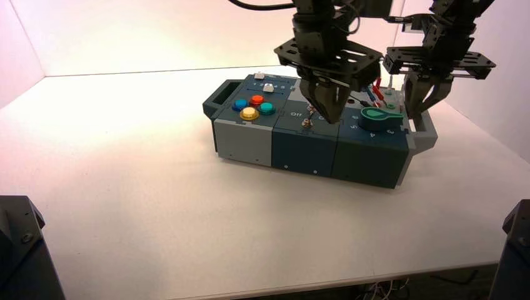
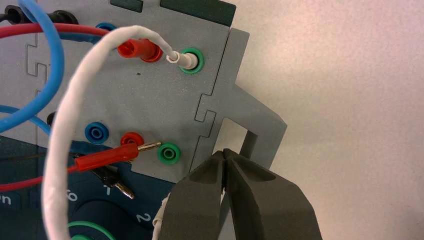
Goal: Flip the bottom switch on with the left gripper.
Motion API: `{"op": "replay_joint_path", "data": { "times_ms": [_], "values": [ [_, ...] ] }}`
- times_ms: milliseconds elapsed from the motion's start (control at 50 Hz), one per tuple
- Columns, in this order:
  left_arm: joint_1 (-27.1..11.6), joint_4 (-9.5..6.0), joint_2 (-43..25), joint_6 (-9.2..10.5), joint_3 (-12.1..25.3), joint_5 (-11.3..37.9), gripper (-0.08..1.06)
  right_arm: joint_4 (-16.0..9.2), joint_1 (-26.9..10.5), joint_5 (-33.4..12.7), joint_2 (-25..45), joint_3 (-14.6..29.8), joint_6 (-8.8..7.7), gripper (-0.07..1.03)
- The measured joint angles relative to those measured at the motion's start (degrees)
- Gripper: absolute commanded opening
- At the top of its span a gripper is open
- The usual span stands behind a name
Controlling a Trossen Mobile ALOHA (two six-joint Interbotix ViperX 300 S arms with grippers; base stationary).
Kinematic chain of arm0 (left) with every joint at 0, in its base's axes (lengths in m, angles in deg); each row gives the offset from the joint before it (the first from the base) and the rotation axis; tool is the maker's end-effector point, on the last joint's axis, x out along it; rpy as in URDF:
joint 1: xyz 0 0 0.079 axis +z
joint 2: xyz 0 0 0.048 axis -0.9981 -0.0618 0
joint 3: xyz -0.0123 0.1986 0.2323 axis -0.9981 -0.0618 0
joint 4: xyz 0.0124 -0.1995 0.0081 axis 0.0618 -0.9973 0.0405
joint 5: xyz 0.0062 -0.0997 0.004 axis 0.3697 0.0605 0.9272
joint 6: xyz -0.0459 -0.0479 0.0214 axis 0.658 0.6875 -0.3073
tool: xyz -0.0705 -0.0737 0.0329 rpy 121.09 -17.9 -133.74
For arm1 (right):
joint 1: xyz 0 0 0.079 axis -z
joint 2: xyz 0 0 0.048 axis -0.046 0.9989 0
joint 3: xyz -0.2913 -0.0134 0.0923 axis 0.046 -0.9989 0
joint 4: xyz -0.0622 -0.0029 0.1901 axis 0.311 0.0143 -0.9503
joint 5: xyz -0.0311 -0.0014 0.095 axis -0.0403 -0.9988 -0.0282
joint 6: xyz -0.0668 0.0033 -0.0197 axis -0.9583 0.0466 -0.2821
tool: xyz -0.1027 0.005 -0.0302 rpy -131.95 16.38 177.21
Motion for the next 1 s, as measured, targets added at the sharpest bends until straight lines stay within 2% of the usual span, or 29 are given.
{"op": "replay_joint_path", "data": {
  "times_ms": [120, 320, 560, 740, 1000],
  "values": [
    [0.97, 0.62, 0.88, -0.09, 0.0, -0.44, -0.03, 0.09, 0.0, -0.09, 0.0, 0.09, 0.0, -0.02],
    [3.69, 1.05, 6.77, -0.53, -0.7, -1.05, -0.03, 0.09, 0.0, -0.35, 0.09, 0.18, 0.0, -0.02],
    [4.22, 1.05, 11.34, -0.53, -2.64, 0.18, -0.03, 0.09, 0.0, -0.7, 0.0, 0.44, -0.09, -0.02],
    [5.01, 1.14, 13.01, -0.62, -5.45, 1.67, -0.03, 0.0, 0.0, -0.88, 0.0, 0.53, -0.09, -0.02],
    [4.92, 1.14, 13.97, -0.53, -6.68, 1.85, -0.03, 0.09, 0.0, -1.14, 0.35, 0.7, -0.18, -0.02]
  ]
}}
